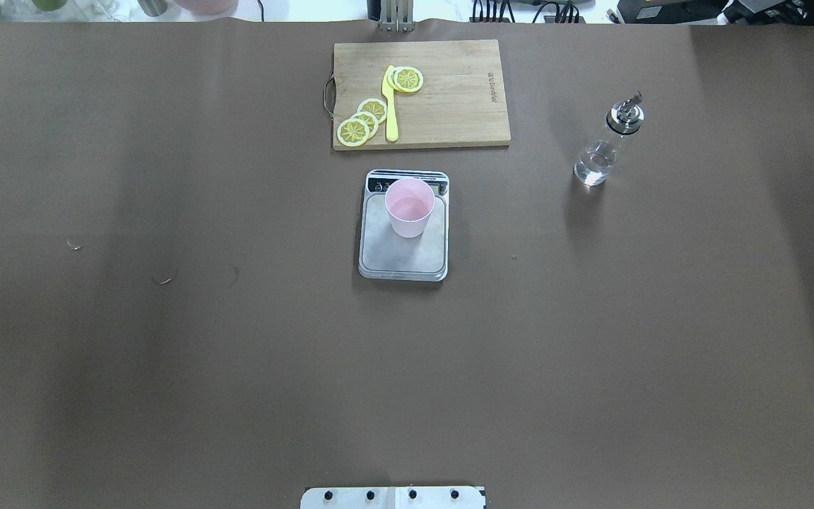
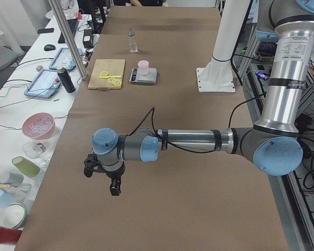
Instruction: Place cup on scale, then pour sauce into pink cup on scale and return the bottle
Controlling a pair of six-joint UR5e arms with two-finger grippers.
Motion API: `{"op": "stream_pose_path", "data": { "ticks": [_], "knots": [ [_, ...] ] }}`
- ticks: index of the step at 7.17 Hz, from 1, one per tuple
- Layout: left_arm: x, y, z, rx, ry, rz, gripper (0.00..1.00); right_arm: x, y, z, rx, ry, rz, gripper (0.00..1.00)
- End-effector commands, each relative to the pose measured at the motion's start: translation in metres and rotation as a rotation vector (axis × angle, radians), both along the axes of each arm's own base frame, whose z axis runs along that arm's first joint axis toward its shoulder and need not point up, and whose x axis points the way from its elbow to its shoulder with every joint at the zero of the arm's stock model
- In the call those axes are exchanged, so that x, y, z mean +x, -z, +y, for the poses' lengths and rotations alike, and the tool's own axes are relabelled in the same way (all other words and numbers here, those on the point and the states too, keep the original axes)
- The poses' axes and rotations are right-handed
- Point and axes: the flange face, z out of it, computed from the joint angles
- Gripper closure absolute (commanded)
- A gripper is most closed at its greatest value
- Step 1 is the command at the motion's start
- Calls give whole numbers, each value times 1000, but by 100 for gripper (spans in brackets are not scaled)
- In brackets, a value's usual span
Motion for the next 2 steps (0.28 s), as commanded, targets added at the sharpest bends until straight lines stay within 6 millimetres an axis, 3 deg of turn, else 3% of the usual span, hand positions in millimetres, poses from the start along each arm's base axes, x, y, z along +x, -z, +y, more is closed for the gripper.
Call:
{"op": "stream_pose_path", "data": {
  "ticks": [1,2],
  "knots": [
    [-1,-8,8,-11,1,2,1,0,1,0,2,0,-1,0],
    [-1,-8,8,-13,1,2,1,0,1,0,0,-1,-3,0]
  ]
}}
